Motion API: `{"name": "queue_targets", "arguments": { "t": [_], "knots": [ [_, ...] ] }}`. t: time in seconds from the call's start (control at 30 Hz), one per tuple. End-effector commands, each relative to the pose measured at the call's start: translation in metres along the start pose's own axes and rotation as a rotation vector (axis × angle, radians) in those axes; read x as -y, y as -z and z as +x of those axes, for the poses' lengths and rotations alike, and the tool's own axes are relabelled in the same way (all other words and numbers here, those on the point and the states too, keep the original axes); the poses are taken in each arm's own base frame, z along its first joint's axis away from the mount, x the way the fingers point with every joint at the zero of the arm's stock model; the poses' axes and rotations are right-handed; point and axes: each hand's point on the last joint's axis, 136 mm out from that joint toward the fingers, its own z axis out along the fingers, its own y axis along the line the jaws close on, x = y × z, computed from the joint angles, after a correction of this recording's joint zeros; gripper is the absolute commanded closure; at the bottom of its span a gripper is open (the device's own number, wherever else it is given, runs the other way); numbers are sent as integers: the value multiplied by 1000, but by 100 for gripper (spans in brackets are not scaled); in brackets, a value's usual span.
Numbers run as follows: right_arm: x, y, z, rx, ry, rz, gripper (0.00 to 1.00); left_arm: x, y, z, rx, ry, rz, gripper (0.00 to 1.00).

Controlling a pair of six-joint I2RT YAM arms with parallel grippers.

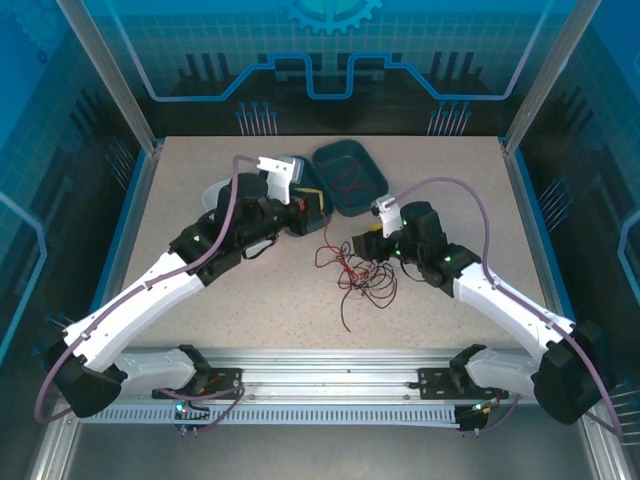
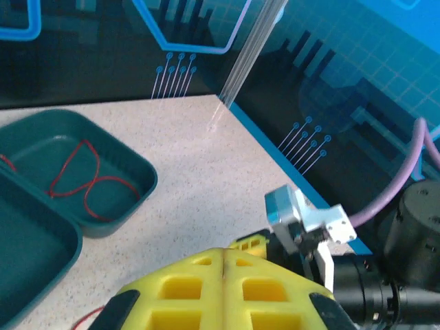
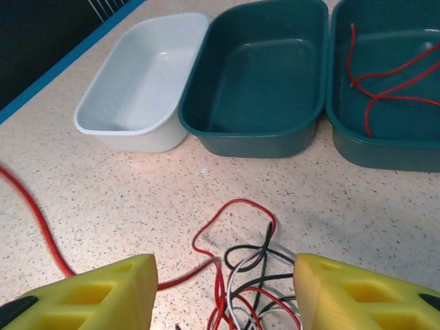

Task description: Untangle the cables

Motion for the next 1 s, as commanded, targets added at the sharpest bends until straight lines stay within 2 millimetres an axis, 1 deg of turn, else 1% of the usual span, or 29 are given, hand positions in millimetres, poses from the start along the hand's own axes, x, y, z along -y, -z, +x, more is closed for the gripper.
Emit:
{"name": "queue_targets", "arguments": {
  "t": [0.0, 0.1, 0.23, 0.37, 0.5, 0.67, 0.97],
  "knots": [
    [-19, 12, -19, 109, 59, -68, 45, 16, 7, -31, 60, -62, 43, 100],
    [-20, 18, -12, 144, 80, -80, 46, 26, 11, -45, 85, -81, 75, 100],
    [-19, 26, 0, 201, 99, -83, 47, 34, 13, -58, 107, -96, 93, 100],
    [-18, 33, 9, 240, 108, -78, 48, 39, 15, -65, 117, -112, 108, 100],
    [-17, 38, 9, 268, 122, -69, 45, 45, 17, -69, 117, -120, 132, 100],
    [-25, 32, 2, 283, 127, -112, 46, 51, 22, -81, 147, -141, 140, 100],
    [-50, 10, -9, 331, 65, -270, 46, 59, 33, -102, 207, -162, 156, 100]
  ]
}}
